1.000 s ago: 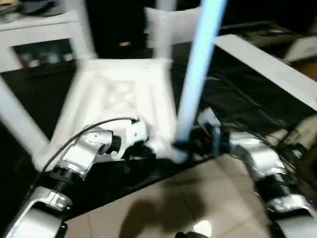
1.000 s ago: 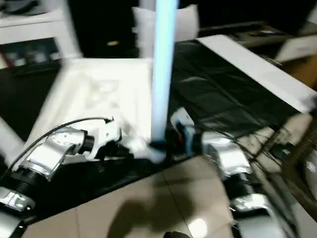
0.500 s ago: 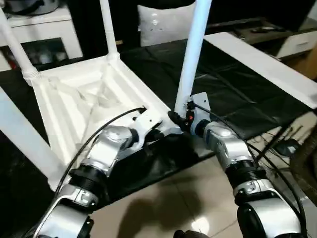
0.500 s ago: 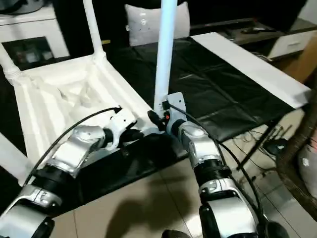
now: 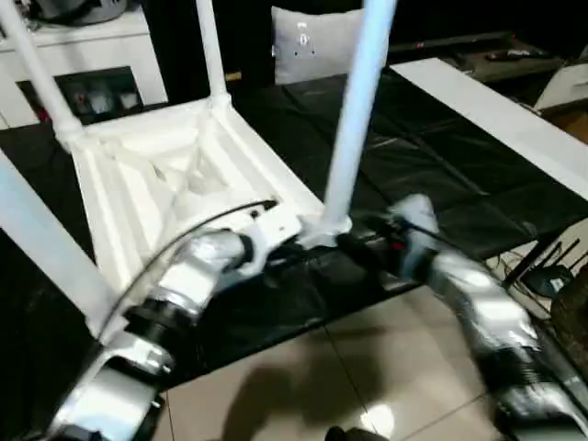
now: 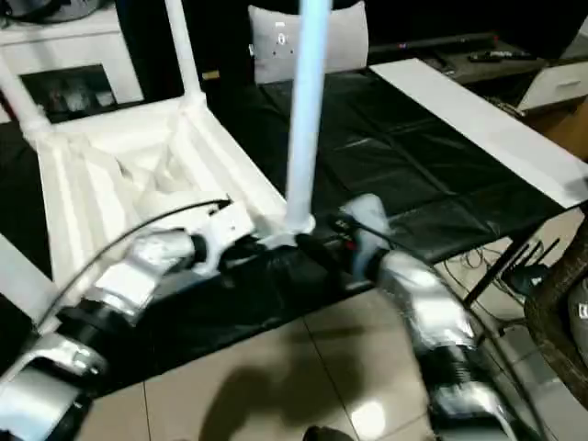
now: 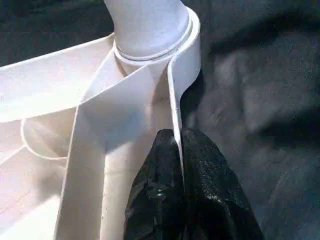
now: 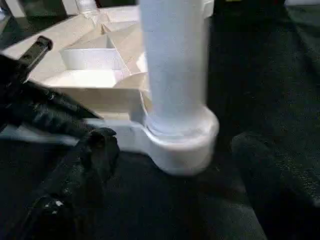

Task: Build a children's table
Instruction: Rotate leg to tighten, then rotate table base

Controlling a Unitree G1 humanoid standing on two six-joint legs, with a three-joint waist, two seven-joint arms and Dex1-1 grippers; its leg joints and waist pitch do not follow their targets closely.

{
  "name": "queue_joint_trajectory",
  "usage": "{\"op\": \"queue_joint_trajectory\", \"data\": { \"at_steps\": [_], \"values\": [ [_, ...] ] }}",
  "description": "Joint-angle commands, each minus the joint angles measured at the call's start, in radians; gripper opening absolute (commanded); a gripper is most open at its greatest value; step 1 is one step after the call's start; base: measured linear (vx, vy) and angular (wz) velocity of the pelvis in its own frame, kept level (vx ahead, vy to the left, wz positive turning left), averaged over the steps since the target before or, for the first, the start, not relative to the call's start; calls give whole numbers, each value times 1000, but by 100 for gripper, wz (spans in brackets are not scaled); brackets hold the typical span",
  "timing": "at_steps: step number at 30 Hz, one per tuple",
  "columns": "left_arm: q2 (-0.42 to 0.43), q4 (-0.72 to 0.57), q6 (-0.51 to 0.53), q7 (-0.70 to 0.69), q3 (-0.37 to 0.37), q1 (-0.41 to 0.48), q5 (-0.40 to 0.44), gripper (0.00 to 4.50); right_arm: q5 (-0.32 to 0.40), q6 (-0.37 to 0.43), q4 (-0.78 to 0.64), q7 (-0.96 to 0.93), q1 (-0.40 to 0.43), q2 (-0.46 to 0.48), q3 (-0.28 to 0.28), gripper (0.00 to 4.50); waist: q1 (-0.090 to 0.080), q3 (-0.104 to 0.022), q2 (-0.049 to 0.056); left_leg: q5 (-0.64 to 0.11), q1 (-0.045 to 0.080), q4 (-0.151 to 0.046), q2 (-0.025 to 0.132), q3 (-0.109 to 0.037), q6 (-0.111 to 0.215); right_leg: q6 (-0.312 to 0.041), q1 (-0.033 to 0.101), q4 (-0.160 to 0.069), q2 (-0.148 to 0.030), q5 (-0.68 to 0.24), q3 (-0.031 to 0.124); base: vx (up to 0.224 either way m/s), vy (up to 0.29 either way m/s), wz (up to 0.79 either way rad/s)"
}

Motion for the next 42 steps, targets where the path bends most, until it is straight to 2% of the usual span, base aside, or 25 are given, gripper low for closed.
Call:
{"op": "queue_joint_trajectory", "data": {
  "at_steps": [1,13,17,18,19,21,22,23,24,25,27,28,29,30,31,32,33,34,35,36,37,38,39,40,42],
  "values": [
    [16,-29,-69,-9,30,-30,-5,0,12,-7,-82,-22,26,10,-16,437,9,-77,-12,-85,-25,-59,-20,29,95,-32,90,-83,-38,-430,42,0,0,0],
    [-61,-322,11,124,233,169,-222,95,-50,123,-319,-224,168,94,49,450,10,-73,-19,-79,-28,-64,-6,30,71,-86,88,-66,-46,-379,48,0,0,0],
    [-119,-511,72,234,258,311,-215,95,-109,71,-329,-229,177,92,99,450,-16,-67,-10,-147,-14,-77,20,15,71,-52,71,-91,-5,-410,14,0,0,0],
    [-119,-511,72,234,258,311,-215,95,-109,71,-329,-229,177,92,99,450,-28,-61,-14,-199,-100,-115,36,-57,132,-56,128,-40,-19,-368,-30,-21,-98,40],
    [-133,-557,81,272,253,349,-189,95,-123,47,-327,-228,174,87,111,450,-33,-65,4,-260,-29,-147,118,-136,201,-100,85,9,-12,-298,-16,-21,-98,40],
    [-145,-609,119,318,243,398,-145,95,-142,18,-321,-220,168,74,129,450,-58,-44,11,-245,-13,-162,130,-198,299,-206,58,80,0,-297,13,26,-162,66],
    [-146,-622,130,332,238,412,-128,95,-145,14,-320,-213,167,69,135,450,-54,-40,-6,-235,-42,-151,98,-188,315,-260,79,78,-20,-305,41,20,-181,61],
    [-144,-639,147,349,226,439,-100,95,-147,17,-322,-200,168,57,145,450,-38,-35,-24,-232,-69,-120,49,-155,272,-260,90,42,-37,-347,68,6,-190,78],
    [-141,-652,151,358,213,462,-88,95,-138,26,-326,-189,173,52,150,450,7,-39,-65,-166,-14,90,-103,-21,136,-110,27,-131,-110,-729,31,6,-194,62],
    [-140,-664,150,364,204,480,-83,95,-138,33,-332,-177,178,42,158,450,18,-44,-76,-83,-68,132,-83,-7,88,159,65,-126,-154,-884,36,6,-194,62],
    [-139,-684,160,372,198,494,-86,95,-140,37,-339,-174,182,36,163,450,47,-55,-83,-140,-95,146,-58,-21,112,334,100,-91,-228,-770,89,-21,-129,56],
    [-139,-701,164,378,196,508,-88,95,-144,38,-344,-174,189,31,168,450,65,-54,-60,-146,-102,157,-34,-54,122,251,120,-96,-318,-668,124,-23,-90,64],
    [-139,-717,173,389,196,521,-90,95,-148,29,-345,-174,194,30,169,450,67,-51,-56,-145,-98,162,-22,-68,116,178,122,-102,-342,-623,120,-44,-77,59],
    [-136,-731,179,394,197,534,-94,95,-144,17,-343,-181,200,38,160,450,74,-42,-44,-114,-89,159,-4,-74,96,56,136,-118,-342,-551,62,-63,-53,54],
    [-135,-732,179,394,198,536,-95,95,-142,15,-343,-184,201,40,157,450,84,-29,-31,-74,-48,129,-5,-57,100,-20,125,-145,-288,-550,-18,-63,-53,54],
    [-134,-735,183,393,201,539,-101,95,-139,8,-342,-190,201,46,150,450,84,-23,-20,-75,-30,105,-1,-49,118,-35,130,-154,-257,-572,-55,-81,31,62],
    [-134,-741,189,392,203,543,-104,95,-133,4,-339,-190,200,50,147,450,76,-22,8,-170,5,28,26,-57,144,-18,127,-128,-156,-583,-123,-111,61,57],
    [-134,-743,191,391,204,544,-106,95,-131,2,-339,-189,199,51,146,450,48,-21,29,-452,40,-65,152,-71,69,17,100,-41,-78,-419,-62,-111,61,57],
    [-132,-749,193,383,204,547,-113,95,-116,3,-336,-200,196,63,132,450,56,-15,30,-600,3,-131,198,-75,32,-1,124,65,-56,-272,-17,-126,37,35],
    [-131,-756,200,372,210,550,-122,95,-108,-9,-330,-200,190,65,130,450,65,-11,16,-742,19,-156,148,3,-17,-33,74,103,-11,-135,8,-18,-17,38],
    [-124,-766,197,347,212,556,-142,95,-110,-8,-320,-204,177,61,134,450,59,-18,5,-733,55,-138,120,20,-40,-52,55,80,-26,-177,29,-18,-17,38],
    [-123,-767,196,344,212,556,-144,95,-111,-7,-319,-205,175,60,134,450,60,-6,-13,-680,82,-80,38,48,-81,-74,21,-30,-68,-447,81,39,-32,33],
    [-103,-785,204,303,213,566,-178,112,-119,-12,-295,-205,152,54,135,450,67,-2,-36,-533,83,-17,11,34,-20,-48,21,-91,-134,-739,116,0,0,0],
    [-103,-785,204,303,213,566,-178,121,-119,-12,-295,-205,152,54,135,450,70,-5,-44,-367,68,-9,11,12,44,7,53,-121,-162,-932,126,0,0,0],
    [-81,-803,226,272,215,575,-205,131,-128,-28,-260,-209,124,54,126,450,65,-16,-41,-274,38,-40,17,4,55,17,86,-111,-145,-869,111,0,0,0]
  ]
}}
